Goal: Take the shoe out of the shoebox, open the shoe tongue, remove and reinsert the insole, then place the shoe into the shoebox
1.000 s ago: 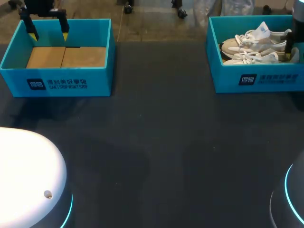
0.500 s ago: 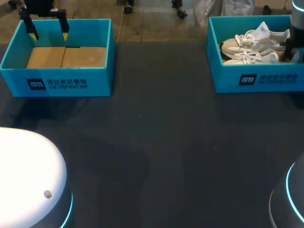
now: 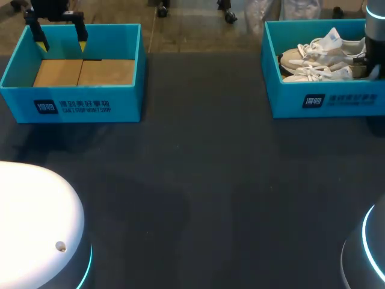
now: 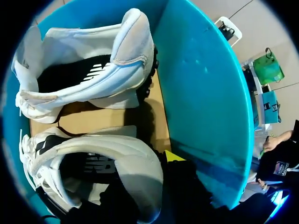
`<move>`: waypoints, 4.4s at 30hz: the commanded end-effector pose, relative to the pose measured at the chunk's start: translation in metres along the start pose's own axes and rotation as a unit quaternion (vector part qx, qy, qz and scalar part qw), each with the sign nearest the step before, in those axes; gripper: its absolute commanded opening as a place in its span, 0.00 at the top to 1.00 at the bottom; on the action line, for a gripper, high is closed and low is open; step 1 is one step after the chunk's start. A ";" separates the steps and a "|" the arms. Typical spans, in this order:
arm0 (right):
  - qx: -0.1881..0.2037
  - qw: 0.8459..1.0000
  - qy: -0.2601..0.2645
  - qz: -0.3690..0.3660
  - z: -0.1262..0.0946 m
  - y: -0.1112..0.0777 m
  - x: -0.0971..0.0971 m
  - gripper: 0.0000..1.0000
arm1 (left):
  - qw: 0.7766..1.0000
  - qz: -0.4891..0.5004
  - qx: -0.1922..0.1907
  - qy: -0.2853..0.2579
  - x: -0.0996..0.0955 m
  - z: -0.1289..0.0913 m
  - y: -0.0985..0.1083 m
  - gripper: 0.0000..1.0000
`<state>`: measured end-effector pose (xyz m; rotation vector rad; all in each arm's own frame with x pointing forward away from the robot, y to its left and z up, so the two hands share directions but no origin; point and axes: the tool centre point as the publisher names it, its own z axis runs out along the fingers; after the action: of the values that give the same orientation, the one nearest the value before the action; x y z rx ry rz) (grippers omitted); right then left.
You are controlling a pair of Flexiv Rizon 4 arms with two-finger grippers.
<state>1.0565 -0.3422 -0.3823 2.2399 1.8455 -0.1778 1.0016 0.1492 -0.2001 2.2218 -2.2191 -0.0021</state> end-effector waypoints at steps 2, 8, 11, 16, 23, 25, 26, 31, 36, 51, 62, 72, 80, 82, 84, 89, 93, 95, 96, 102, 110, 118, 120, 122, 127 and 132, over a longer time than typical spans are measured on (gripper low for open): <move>-0.013 1.000 -0.007 0.001 -0.010 -0.001 -0.005 1.00 | 1.000 0.000 0.000 0.000 0.000 0.000 0.001 0.00; -0.011 1.000 -0.013 0.002 -0.038 -0.005 -0.016 1.00 | 1.000 0.000 0.000 0.000 0.000 0.000 0.001 0.00; -0.013 1.000 -0.012 0.009 -0.054 -0.005 -0.021 1.00 | 1.000 0.000 0.000 0.000 0.000 0.000 0.001 0.00; -0.020 1.000 -0.014 0.016 -0.081 -0.003 -0.027 1.00 | 1.000 0.000 0.000 0.000 0.000 0.000 0.001 0.00; -0.028 0.999 -0.014 0.017 -0.121 0.002 -0.031 1.00 | 1.000 0.000 0.000 0.000 0.000 0.000 0.001 0.00; -0.033 0.999 0.006 0.014 -0.138 0.002 -0.031 1.00 | 1.000 0.000 0.000 0.000 0.000 0.000 0.001 0.00; -0.032 0.999 0.011 0.009 -0.143 0.002 -0.032 1.00 | 1.000 0.000 0.000 0.000 0.000 0.000 0.001 0.00; -0.034 0.999 0.029 0.018 -0.169 -0.004 -0.037 1.00 | 1.000 0.000 0.000 0.000 0.000 0.000 0.001 0.00; -0.030 0.999 0.016 0.005 -0.196 -0.018 -0.033 1.00 | 1.000 0.000 0.000 0.000 0.000 0.000 0.001 0.00; -0.032 0.999 0.021 0.010 -0.253 -0.065 -0.011 1.00 | 1.000 0.000 0.000 0.000 0.000 0.000 0.001 0.00; -0.032 0.999 0.021 0.023 -0.275 -0.110 0.020 1.00 | 1.000 0.000 0.000 0.000 0.000 0.000 0.001 0.00; -0.037 0.999 0.028 0.017 -0.291 -0.162 0.081 1.00 | 1.000 0.000 0.000 0.000 0.000 0.000 0.001 0.00; -0.033 0.999 0.017 0.021 -0.300 -0.203 0.121 1.00 | 1.000 0.000 0.000 0.000 0.000 0.000 0.001 0.00; -0.033 0.999 0.013 0.024 -0.302 -0.212 0.129 1.00 | 1.000 0.000 0.000 0.000 0.000 0.000 0.001 0.00; -0.032 0.999 0.010 0.025 -0.305 -0.223 0.139 1.00 | 1.000 0.000 0.000 0.000 0.000 0.000 0.001 0.00; -0.024 0.999 0.009 0.040 -0.311 -0.250 0.153 1.00 | 1.000 0.000 0.000 0.000 0.000 0.000 0.001 0.00; -0.012 0.999 0.007 0.038 -0.316 -0.270 0.169 1.00 | 1.000 0.000 0.000 0.000 0.000 0.000 0.001 0.00; -0.004 0.999 0.012 0.035 -0.317 -0.275 0.173 1.00 | 1.000 0.000 0.000 0.000 0.000 0.000 0.001 0.00; -0.004 0.999 0.012 0.035 -0.317 -0.275 0.173 1.00 | 1.000 0.000 0.000 0.000 0.000 0.000 0.001 0.00; -0.004 0.999 0.012 0.035 -0.317 -0.275 0.173 1.00 | 1.000 0.000 0.000 0.000 0.000 0.000 0.001 0.00; -0.004 0.999 0.012 0.035 -0.317 -0.275 0.173 1.00 | 1.000 0.000 0.000 0.000 0.000 0.000 0.001 0.00; -0.009 1.000 -0.012 0.027 -0.305 -0.301 0.177 1.00 | 1.000 0.000 0.000 0.000 0.000 0.000 0.001 0.00; -0.010 1.000 -0.019 0.015 -0.301 -0.317 0.180 1.00 | 1.000 0.000 0.000 0.000 0.000 0.000 0.001 0.00; -0.007 1.000 -0.026 0.012 -0.297 -0.336 0.180 1.00 | 1.000 0.000 0.000 0.000 0.000 0.000 0.001 0.00; 0.006 1.000 -0.017 0.002 -0.293 -0.377 0.189 1.00 | 1.000 0.000 0.000 0.000 0.000 0.000 0.001 0.00; -0.003 1.000 -0.023 -0.009 -0.291 -0.395 0.203 1.00 | 1.000 0.000 0.000 0.000 0.000 0.000 0.001 0.00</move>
<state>0.7038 -0.0091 -0.1872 2.2171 1.8534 -0.2487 1.0016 0.1492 -0.2002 2.2218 -2.2188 -0.0023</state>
